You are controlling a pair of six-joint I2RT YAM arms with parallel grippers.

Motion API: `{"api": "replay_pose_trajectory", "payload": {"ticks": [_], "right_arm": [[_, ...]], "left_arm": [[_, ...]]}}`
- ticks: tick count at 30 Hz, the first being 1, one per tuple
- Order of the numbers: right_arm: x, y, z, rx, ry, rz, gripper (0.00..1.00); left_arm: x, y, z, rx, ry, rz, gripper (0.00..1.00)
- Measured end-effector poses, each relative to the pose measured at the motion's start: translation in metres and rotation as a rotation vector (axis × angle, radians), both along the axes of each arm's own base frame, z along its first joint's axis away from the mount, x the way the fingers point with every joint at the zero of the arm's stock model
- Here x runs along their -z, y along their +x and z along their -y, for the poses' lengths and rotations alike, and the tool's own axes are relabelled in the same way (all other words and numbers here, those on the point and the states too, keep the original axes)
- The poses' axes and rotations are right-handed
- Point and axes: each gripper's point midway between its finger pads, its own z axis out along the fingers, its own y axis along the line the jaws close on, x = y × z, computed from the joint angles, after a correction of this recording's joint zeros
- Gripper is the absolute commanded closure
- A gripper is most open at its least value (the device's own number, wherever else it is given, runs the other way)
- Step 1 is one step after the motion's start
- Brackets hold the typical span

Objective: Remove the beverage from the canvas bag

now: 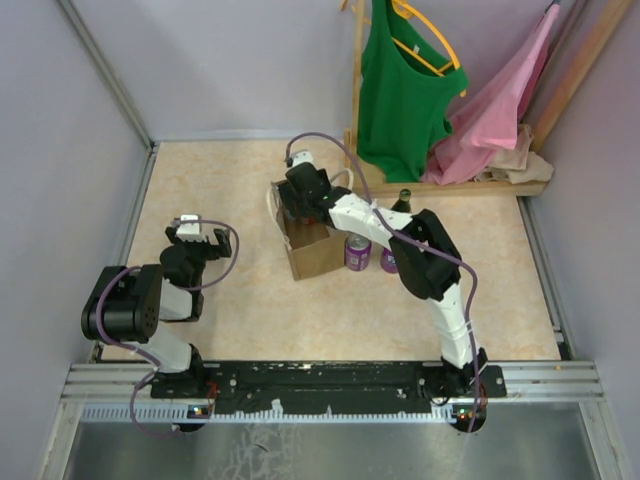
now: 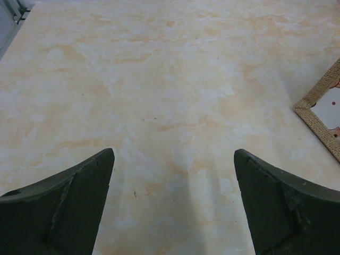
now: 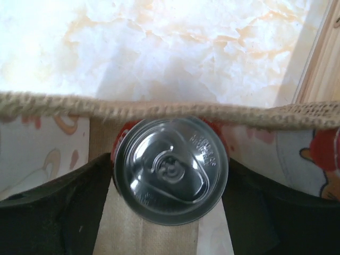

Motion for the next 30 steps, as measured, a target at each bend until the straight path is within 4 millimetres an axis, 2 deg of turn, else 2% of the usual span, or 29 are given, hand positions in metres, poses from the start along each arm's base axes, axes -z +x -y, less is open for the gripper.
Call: {"api": "replay_pose_trajectory", "payload": {"ticks": [3, 12, 18, 21, 22, 23, 24, 27, 30], "right_arm": [[0.001, 0.006, 0.001, 0.013, -0.023, 0.019, 0.98], [-0.001, -0.002, -0.009, -0.025, -0.068, 0.057, 1.0], [-0.013, -0.035, -0.019, -0.116, -0.109, 0.069, 1.0], [-0.042, -0.049, -0.023, -0.152, -0.08, 0.103, 1.0], [-0.057, -0.055, -0.024, -0.166, -0.056, 0.124, 1.0], [-0.084, -0.061, -0.023, -0.178, -0.01, 0.161, 1.0], [-0.091, -0.063, -0.022, -0.18, -0.001, 0.169, 1.0], [-0.154, -0.073, -0.007, -0.17, 0.09, 0.278, 1.0], [-0.216, -0.083, 0.021, -0.119, 0.165, 0.402, 1.0]], "left_arm": [[0.0, 0.0, 0.0, 0.0, 0.0, 0.0, 0.0], [0.0, 0.0, 0.0, 0.0, 0.0, 0.0, 0.0], [0.0, 0.0, 0.0, 0.0, 0.0, 0.0, 0.0], [0.0, 0.0, 0.0, 0.0, 0.0, 0.0, 0.0], [0.0, 0.0, 0.0, 0.0, 0.0, 0.0, 0.0], [0.0, 0.0, 0.0, 0.0, 0.0, 0.0, 0.0], [0.0, 0.0, 0.0, 0.0, 0.0, 0.0, 0.0], [0.0, 0.0, 0.0, 0.0, 0.0, 0.0, 0.0], [0.0, 0.0, 0.0, 0.0, 0.0, 0.0, 0.0]]}}
